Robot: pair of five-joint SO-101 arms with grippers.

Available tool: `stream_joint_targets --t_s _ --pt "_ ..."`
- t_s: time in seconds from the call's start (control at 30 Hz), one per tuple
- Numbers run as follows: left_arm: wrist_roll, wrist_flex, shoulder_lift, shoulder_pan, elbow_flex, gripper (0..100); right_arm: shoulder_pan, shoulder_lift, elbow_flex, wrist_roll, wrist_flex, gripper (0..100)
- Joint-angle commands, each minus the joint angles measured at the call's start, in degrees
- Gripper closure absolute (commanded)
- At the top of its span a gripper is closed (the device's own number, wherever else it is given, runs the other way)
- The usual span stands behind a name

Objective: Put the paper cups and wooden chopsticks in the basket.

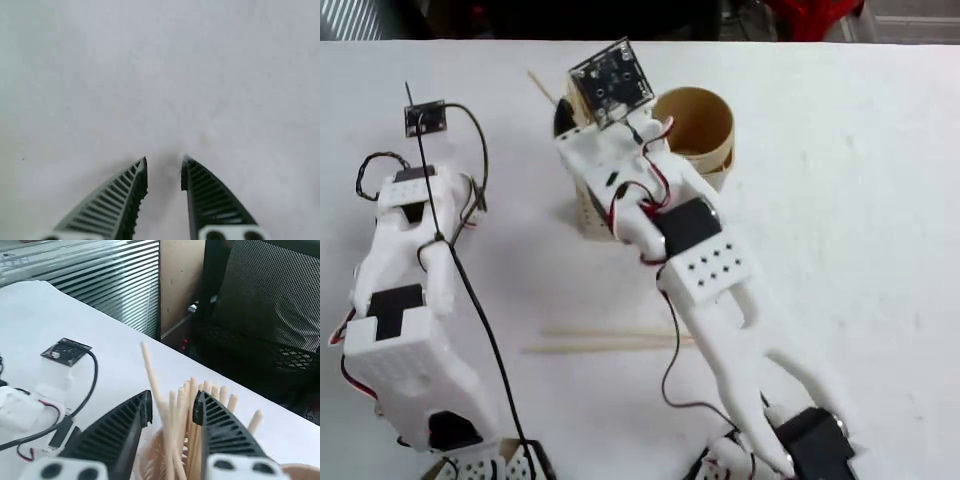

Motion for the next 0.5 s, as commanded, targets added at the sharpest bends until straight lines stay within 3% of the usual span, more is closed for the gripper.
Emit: stream_joint_targets --t_s 0.0,0.2,0.47 --pt "-0.7 -1.1 -0.3 0.9 -2.0 87 -4.5 -2.9 -3.0 0.8 0.2 85.1" --pt "-0.7 -1.0 -0.3 0.9 -2.0 87 -9.5 6.0 -4.9 9.5 -2.9 85.3" --pt "-0.7 -1.1 -0.3 1.0 -2.0 87 0.3 18.7 -15.4 9.7 -4.4 85.3"
